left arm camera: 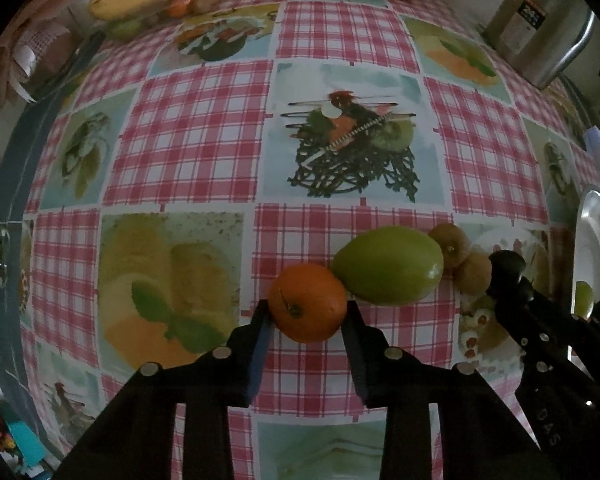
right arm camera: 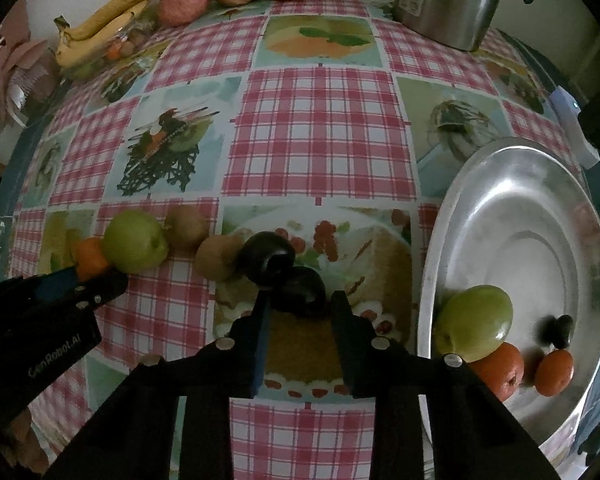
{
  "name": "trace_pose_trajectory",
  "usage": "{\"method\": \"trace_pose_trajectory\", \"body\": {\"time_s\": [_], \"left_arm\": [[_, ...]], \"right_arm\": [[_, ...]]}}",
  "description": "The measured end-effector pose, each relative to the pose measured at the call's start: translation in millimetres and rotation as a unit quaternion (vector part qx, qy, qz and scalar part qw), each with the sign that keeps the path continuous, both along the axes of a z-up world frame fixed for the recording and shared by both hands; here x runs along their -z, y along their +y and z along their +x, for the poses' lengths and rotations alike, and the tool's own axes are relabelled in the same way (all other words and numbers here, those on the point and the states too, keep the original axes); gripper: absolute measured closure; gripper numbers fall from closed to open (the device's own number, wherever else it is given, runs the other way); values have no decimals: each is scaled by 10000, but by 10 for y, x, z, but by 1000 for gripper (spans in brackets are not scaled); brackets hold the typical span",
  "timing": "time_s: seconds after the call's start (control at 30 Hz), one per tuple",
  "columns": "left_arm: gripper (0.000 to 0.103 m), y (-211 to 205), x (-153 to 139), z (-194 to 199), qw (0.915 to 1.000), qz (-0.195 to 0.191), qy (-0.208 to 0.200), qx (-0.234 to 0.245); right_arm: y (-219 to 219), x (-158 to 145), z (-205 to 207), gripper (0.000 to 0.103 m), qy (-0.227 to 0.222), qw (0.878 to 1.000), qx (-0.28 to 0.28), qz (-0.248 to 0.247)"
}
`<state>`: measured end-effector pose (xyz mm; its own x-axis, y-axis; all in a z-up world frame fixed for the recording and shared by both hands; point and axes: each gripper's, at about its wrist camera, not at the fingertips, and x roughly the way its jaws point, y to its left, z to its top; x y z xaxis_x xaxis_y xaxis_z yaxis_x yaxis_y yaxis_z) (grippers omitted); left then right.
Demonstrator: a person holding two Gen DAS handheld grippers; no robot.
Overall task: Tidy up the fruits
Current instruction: 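Close the right tool on the dark plum while the left tool grasps the orange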
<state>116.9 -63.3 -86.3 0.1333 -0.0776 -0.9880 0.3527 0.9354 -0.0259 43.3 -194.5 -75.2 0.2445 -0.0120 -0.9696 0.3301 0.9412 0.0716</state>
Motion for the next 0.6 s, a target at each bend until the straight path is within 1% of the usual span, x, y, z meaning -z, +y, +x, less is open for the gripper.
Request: {"method": "trace_pose_trajectory", "body": {"time_s": [0.03,0.2,0.33,0.6], "left_arm": [[66,4,6,2,10000,-5,-2,-9],[66,87,-19,8,9999,-81,-26,-80],[66,100,-110,27,9997,-179,-60,-149],[66,185,-398,53,9986,-436,-246,-173]], "right_arm": [[10,-4,1,76,-8,10000,-2,8],[30,-33,1,76,-55,10000,19,56],[-1,-142,-29,76,-165,9998,60,127],[-69,-400,-99,76,-466,9986,161,190]]}}
